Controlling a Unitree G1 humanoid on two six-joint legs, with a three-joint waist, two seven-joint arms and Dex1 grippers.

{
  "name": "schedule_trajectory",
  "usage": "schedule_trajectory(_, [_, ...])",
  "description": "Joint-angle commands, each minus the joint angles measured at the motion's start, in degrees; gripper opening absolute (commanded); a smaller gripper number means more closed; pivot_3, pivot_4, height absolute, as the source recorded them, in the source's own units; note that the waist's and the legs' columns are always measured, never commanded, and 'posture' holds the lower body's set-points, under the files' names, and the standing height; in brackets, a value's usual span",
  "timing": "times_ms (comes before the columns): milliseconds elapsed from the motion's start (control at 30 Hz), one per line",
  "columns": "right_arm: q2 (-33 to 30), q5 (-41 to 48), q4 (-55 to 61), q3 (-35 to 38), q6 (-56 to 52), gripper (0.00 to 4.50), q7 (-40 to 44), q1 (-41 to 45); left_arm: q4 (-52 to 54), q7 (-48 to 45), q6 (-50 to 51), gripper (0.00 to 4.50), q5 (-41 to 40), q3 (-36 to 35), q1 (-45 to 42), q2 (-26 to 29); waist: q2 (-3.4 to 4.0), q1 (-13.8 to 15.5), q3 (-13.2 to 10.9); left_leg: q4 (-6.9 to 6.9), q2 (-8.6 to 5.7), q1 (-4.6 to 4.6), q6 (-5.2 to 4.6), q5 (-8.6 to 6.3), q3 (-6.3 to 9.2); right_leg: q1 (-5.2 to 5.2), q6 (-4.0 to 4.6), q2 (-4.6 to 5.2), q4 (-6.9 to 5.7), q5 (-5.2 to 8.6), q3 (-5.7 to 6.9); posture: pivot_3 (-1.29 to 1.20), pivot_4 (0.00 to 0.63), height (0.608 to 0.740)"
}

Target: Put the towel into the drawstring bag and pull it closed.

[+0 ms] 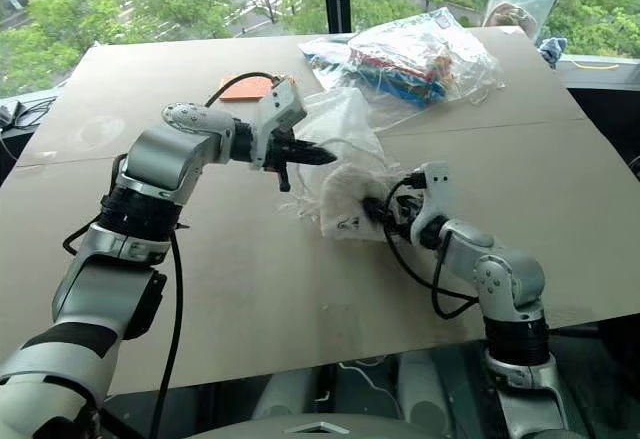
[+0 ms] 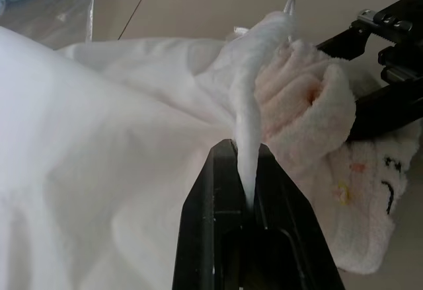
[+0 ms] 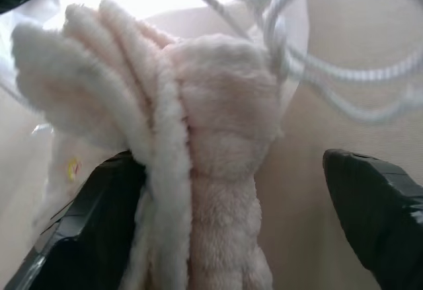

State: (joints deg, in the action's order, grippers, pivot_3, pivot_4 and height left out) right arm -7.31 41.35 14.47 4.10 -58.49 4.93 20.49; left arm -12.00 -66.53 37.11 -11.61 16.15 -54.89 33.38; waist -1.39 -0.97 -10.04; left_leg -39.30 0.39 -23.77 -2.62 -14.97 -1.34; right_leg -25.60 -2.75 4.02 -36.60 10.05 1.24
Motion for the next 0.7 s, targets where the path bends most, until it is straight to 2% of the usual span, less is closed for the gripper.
schedule_trajectory(33, [5.97, 4.36, -1.15, 5.67, -0.57, 2.75, -4.54, 1.75, 5.16, -0.46, -2.8, 0.0, 1.04, 0.55, 2.14, 1.08, 0.0, -0.01, 0.0, 0.0, 0.01, 0.0, 0.0, 0.0, 0.0, 0.0, 0.01, 0.0, -0.01, 0.0, 0.0, 0.0, 0.15, 0.74])
schedule_trajectory(200, [11.78, 11.59, -1.87, 13.34, -1.53, 0.33, -9.51, 3.83, 7.25, -0.05, -0.88, 0.0, 0.79, -0.51, 3.82, 2.28, 0.01, 0.15, -0.01, 0.0, 0.06, -0.01, 0.0, 0.0, 0.02, -0.01, 0.0, 0.02, -0.02, -0.01, 0.01, 0.0, 0.15, 0.74])
schedule_trajectory(233, [12.39, 13.38, -2.25, 14.98, -1.44, 0.03, -10.64, 4.34, 7.32, 0.35, -0.56, 0.0, 0.75, -0.89, 4.11, 2.49, 0.01, 0.15, -0.01, 0.0, 0.05, -0.01, 0.0, 0.0, 0.03, 0.0, 0.0, 0.02, -0.02, -0.01, 0.03, 0.0, 0.15, 0.74])
schedule_trajectory(333, [13.31, 17.99, -3.15, 18.34, -1.55, 0.01, -13.55, 5.63, 7.68, 1.5, 1.06, 0.0, 0.29, -2.0, 4.75, 2.74, 0.02, 0.11, -0.01, 0.0, 0.04, -0.01, 0.0, 0.0, 0.04, 0.0, 0.0, 0.02, -0.01, 0.0, 0.04, 0.0, 0.15, 0.74])
schedule_trajectory(433, [13.02, 20.24, -3.43, 18.45, -2.33, 0.01, -14.68, 5.92, 8.37, 2.99, 3.01, 0.0, -0.55, -2.96, 4.56, 1.93, 0.02, 0.0, -0.01, 0.01, 0.04, -0.01, 0.0, 0.0, 0.03, 0.0, 0.0, 0.02, -0.01, 0.0, 0.03, 0.0, 0.15, 0.74])
schedule_trajectory(500, [12.97, 21.83, -3.36, 17.96, -3.11, 0.01, -15.1, 5.9, 8.26, 4.91, 5.01, 0.0, -1.33, -3.95, 3.65, 0.61, 0.02, -0.03, -0.01, 0.01, 0.03, -0.01, 0.0, 0.0, 0.03, 0.0, 0.0, 0.01, -0.01, 0.0, 0.03, 0.0, 0.15, 0.74])
schedule_trajectory(600, [8.29, 17.82, -1.28, 10.94, -6.33, 0.01, -12.1, 4.23, 7.39, 7.76, 6.0, 0.0, -1.49, -5.28, 2.25, -1.64, 0.02, -0.04, -0.01, 0.01, 0.02, 0.0, 0.0, 0.0, 0.03, 0.0, 0.0, 0.01, -0.03, 0.0, 0.04, 0.0, 0.15, 0.74])
schedule_trajectory(700, [9.08, 21.44, -2.37, 12.57, -5.54, 0.01, -12.49, 4.05, 8.46, 7.57, 6.47, 0.0, -1.72, -4.67, 2.7, -1.6, 0.02, -0.07, -0.01, 0.0, 0.0, -0.01, 0.0, 0.0, 0.03, 0.0, 0.0, 0.02, -0.01, 0.0, 0.03, 0.0, 0.15, 0.74])
